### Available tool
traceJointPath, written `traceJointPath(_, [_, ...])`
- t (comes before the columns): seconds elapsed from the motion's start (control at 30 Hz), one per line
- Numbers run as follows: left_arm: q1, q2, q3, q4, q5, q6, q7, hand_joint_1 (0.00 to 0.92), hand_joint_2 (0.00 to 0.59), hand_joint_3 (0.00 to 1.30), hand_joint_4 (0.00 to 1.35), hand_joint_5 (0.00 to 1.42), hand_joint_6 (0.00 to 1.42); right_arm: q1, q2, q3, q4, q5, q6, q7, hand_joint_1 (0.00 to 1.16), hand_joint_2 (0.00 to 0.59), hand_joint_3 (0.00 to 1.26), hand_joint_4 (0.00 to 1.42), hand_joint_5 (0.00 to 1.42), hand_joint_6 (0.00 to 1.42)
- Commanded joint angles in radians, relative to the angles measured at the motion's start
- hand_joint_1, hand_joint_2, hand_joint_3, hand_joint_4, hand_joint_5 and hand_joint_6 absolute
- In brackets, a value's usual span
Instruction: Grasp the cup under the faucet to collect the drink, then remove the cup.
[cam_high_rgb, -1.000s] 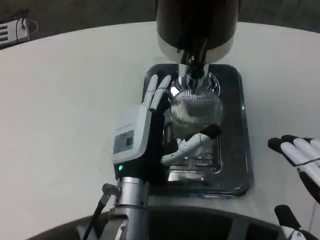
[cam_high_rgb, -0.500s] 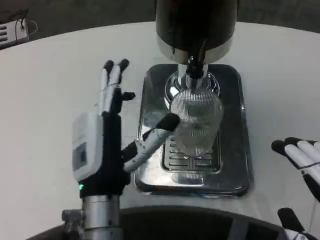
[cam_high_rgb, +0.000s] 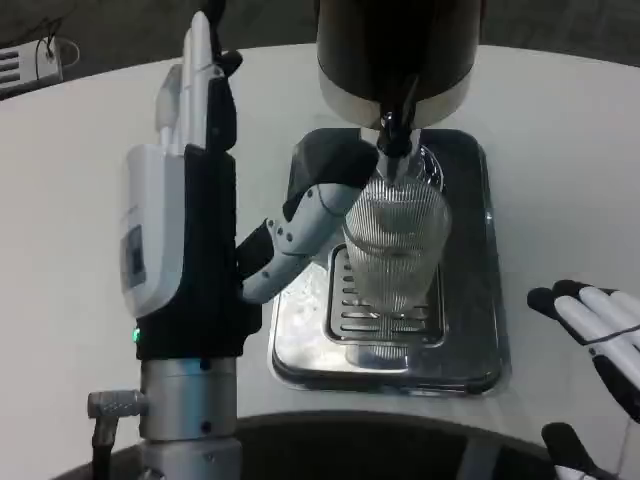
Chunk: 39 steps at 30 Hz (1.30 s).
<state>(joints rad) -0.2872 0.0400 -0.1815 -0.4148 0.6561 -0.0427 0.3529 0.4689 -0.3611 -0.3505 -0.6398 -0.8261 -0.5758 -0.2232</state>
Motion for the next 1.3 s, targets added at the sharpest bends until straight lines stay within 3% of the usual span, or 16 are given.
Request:
traceJointPath(0.03, [-0.051, -0.019, -0.013, -0.043, 0.055, 0.054, -0.056, 0.000, 0.142, 0.00, 0.00, 0.12, 0.00, 0.003, 0.006, 0.001, -0.003, 0.019, -0.015, -0.003, 0.22, 0.514, 0.16, 0.14, 0.20, 0.25])
traceJointPath(0.47, [-0.189, -0.044, -0.089, 0.035, 0.109, 0.075, -0.127, 0.000, 0.157, 0.00, 0.00, 0.06, 0.00, 0.009, 0.007, -0.020, 0.009, 0.040, -0.025, -0.006, 0.22, 0.514, 0.16, 0.14, 0.20, 0.25])
traceJointPath(1.3, [-0.161, -0.078, -0.153, 0.172, 0.079, -0.007, -0.080, 0.000, 0.158, 0.00, 0.00, 0.06, 0.00, -0.033, 0.000, -0.004, 0.040, 0.048, -0.011, 0.020, 0.22, 0.514, 0.16, 0.14, 0.21, 0.27])
